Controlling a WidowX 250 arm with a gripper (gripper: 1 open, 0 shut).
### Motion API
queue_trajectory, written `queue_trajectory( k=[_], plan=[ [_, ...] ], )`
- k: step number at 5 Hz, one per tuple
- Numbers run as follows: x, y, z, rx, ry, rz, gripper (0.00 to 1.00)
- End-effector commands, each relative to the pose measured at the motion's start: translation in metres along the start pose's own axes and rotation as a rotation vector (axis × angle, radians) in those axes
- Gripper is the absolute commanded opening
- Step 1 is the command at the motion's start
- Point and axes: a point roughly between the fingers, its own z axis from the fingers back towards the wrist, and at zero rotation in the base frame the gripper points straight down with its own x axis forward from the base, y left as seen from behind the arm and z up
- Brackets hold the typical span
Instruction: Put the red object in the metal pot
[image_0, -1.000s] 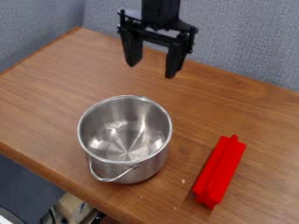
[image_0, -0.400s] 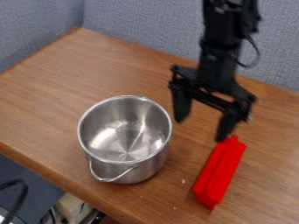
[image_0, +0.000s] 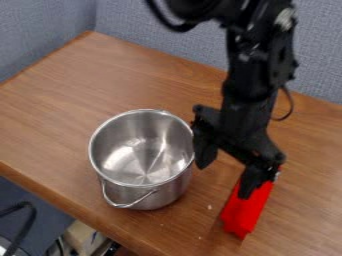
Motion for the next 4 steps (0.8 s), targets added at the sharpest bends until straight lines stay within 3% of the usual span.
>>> queue_trajectory(
  k=[1, 3, 4],
  plan=[
    [-0.008, -0.01, 0.006, 0.008, -0.101, 0.046, 1.0],
    [-0.015, -0.033, 0.002, 0.021, -0.158, 0.196, 1.0],
    [-0.012, -0.037, -0.01, 0.017, -0.178, 0.195, 1.0]
  ],
)
